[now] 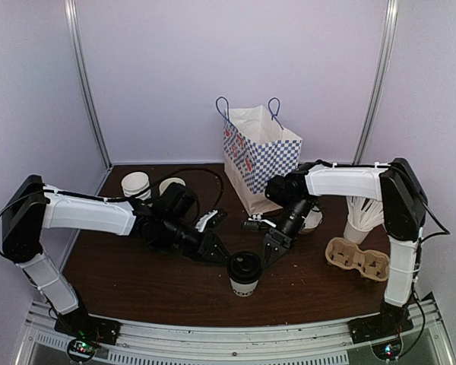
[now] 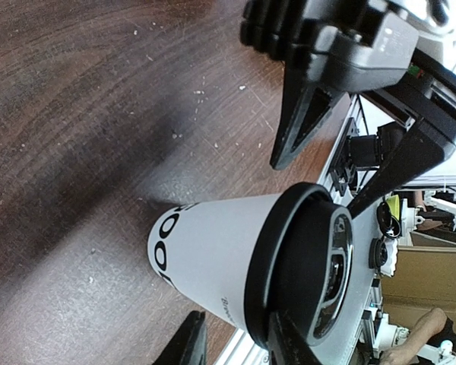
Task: Pack the takeout coffee
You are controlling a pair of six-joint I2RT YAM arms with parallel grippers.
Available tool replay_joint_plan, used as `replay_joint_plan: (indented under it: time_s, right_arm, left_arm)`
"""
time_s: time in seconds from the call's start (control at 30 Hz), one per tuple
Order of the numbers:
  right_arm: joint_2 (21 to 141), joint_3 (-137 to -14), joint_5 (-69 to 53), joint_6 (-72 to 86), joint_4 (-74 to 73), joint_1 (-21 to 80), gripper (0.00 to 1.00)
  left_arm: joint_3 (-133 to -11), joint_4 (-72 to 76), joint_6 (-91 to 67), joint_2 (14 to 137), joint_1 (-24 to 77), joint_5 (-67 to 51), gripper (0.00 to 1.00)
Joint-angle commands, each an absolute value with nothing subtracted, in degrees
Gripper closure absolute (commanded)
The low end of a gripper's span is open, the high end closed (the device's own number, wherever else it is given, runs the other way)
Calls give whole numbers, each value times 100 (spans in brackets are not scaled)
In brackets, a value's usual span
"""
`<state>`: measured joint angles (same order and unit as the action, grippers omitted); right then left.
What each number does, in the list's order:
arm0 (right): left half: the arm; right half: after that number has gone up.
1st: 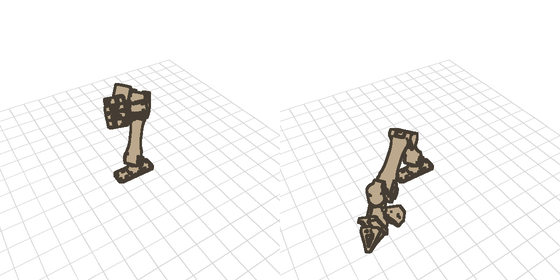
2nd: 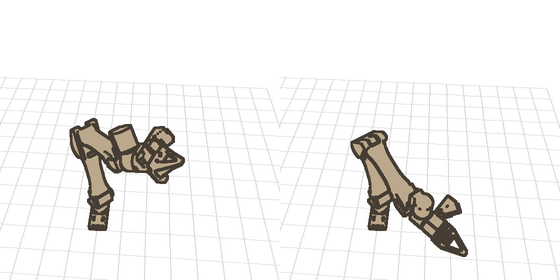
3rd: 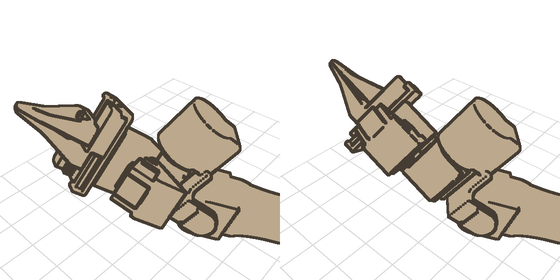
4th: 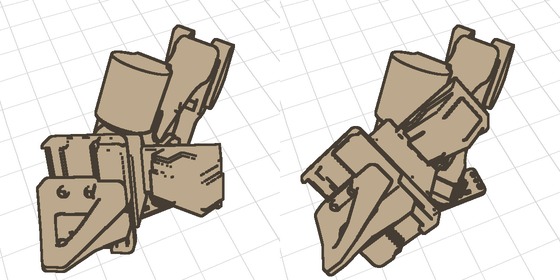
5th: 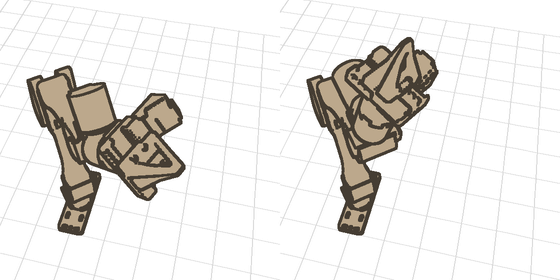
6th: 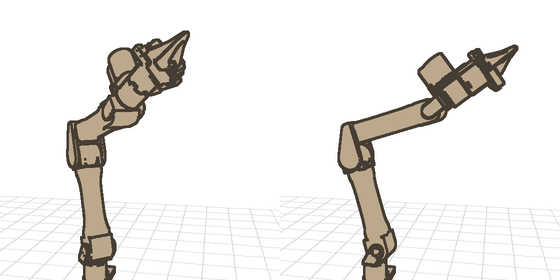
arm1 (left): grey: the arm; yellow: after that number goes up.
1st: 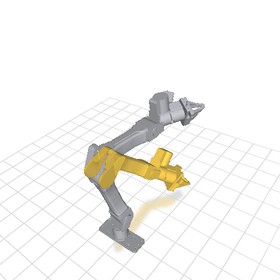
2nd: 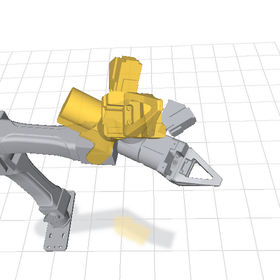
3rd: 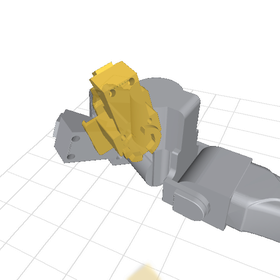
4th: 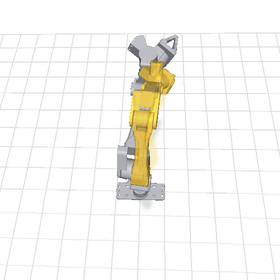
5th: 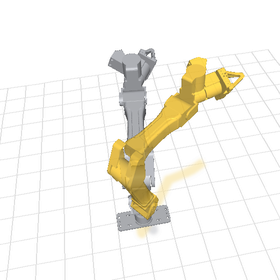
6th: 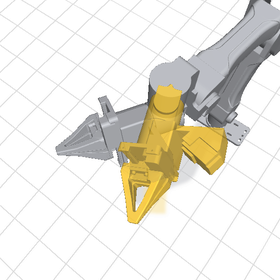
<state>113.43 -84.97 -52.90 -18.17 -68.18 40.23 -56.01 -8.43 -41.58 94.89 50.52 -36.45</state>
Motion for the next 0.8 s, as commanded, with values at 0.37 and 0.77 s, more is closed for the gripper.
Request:
replay_joint_plan:
  time_s: [0.37, 0.77]
  right_arm:
    - [10882, -9193, -4357, -2274, -7034, 4158, 36]
    - [9945, -9410, -3603, -2509, -6900, 4076, 25]
  left_arm:
    - [-5965, -1341, -3402, 9013, 5133, -3283, 60]
    - [-6005, -1392, -2170, 8278, 5368, -2756, 35]
